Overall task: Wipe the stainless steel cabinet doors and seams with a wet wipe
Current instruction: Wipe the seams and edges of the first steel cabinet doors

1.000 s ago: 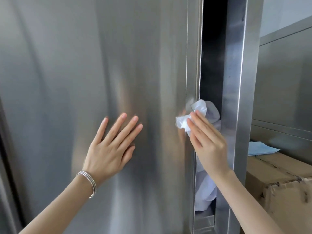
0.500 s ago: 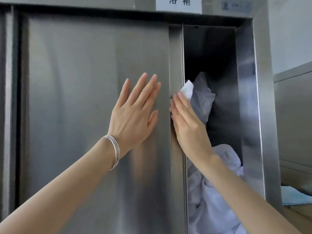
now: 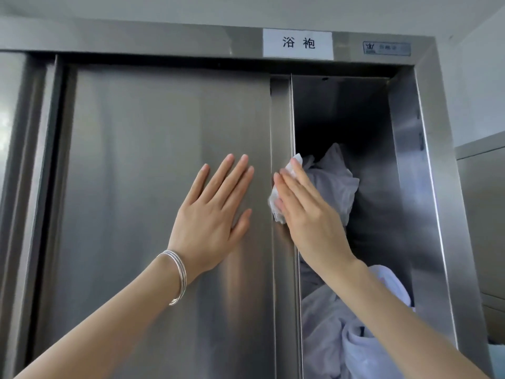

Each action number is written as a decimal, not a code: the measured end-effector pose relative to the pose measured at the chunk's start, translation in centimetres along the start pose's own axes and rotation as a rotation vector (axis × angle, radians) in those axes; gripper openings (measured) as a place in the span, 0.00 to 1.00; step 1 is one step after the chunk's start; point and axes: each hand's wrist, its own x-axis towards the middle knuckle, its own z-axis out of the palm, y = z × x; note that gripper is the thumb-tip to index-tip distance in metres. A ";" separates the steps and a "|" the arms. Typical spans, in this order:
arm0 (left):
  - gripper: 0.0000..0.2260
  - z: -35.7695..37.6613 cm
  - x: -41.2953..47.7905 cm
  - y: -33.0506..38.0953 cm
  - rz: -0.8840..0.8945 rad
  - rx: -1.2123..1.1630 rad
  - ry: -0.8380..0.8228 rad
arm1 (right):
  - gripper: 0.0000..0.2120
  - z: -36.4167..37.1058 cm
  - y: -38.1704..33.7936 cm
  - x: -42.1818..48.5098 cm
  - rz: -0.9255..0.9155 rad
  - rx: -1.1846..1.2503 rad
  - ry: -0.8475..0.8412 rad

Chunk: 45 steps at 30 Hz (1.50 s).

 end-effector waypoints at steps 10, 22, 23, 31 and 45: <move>0.27 0.0 -0.1 -0.8 0.059 -0.014 -0.026 | 0.35 -0.7 0.9 0.3 -0.109 -0.105 -0.259; 0.27 0.3 -0.3 -1.1 0.070 0.003 0.023 | 0.06 1.3 0.8 0.2 -0.006 0.317 0.319; 0.26 0.2 -0.3 -1.1 0.069 0.002 0.023 | 0.04 1.3 0.7 0.2 0.014 0.327 0.336; 0.27 0.2 -0.3 -0.9 0.062 0.017 0.018 | 0.33 0.7 -0.9 -2.4 0.007 0.011 -0.086; 0.27 -0.1 -0.1 -0.9 0.064 0.030 0.005 | 0.36 0.5 1.4 2.7 -0.051 -0.108 -0.227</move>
